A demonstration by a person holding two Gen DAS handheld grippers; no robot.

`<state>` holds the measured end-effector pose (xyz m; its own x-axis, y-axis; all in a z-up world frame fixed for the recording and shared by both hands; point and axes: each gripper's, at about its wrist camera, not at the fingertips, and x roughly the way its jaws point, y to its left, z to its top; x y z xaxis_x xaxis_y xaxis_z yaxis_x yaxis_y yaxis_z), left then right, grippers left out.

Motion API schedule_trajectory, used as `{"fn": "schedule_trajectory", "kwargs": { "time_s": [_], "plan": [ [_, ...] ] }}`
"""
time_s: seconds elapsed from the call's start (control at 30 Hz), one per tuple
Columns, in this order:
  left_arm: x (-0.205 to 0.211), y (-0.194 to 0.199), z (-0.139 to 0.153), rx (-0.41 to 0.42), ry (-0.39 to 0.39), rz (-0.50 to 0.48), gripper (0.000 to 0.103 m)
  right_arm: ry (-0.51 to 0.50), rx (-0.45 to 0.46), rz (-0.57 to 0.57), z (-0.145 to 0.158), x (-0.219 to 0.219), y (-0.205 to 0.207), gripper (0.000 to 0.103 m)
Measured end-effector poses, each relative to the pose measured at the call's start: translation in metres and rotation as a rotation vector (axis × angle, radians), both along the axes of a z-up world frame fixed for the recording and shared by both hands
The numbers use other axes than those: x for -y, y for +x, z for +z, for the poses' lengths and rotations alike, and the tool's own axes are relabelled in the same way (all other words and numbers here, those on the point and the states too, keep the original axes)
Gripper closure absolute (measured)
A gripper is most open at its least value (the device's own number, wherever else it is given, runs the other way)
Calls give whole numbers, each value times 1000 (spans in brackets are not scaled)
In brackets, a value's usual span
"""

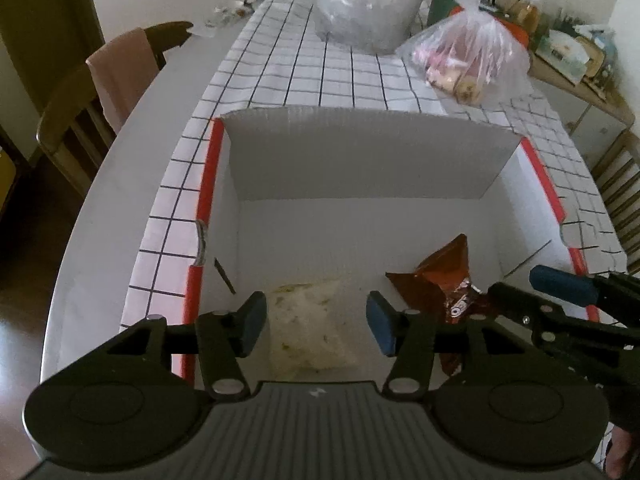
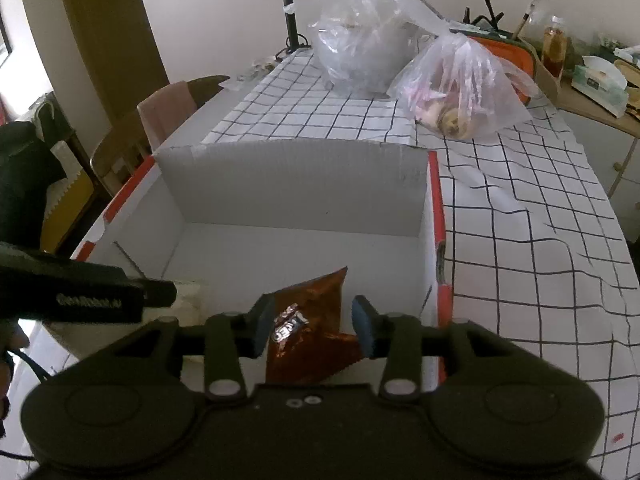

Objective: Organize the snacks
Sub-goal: 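Carry both bags into the red box and open both tools, then withdraw both tools from the box back toward the snack pile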

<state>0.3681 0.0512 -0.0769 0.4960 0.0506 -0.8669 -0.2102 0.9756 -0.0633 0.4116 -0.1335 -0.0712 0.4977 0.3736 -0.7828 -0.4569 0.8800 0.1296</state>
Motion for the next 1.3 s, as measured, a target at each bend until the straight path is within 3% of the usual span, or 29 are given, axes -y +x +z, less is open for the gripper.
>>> {"fn": "schedule_trajectory", "kwargs": {
  "time_s": [0.27, 0.43, 0.7, 0.93, 1.0, 1.3],
  "plan": [
    [-1, -28, 24, 63, -6, -5, 44, 20, 36, 0, 23, 4, -25, 42],
    [-1, -52, 44, 115, -3, -19, 40, 33, 68, 7, 41, 3, -47, 39],
    [1, -97, 70, 189, -1, -41, 34, 55, 124, 8, 69, 7, -89, 21],
    [2, -135, 86, 236, 7, -54, 29, 89, 164, 9, 87, 13, -126, 15],
    [3, -145, 90, 248, 7, -59, 28, 97, 183, 7, 91, 15, -136, 6],
    [8, -189, 103, 316, 31, -60, 23, 116, 213, 27, 102, 16, -173, 1]
  ]
}}
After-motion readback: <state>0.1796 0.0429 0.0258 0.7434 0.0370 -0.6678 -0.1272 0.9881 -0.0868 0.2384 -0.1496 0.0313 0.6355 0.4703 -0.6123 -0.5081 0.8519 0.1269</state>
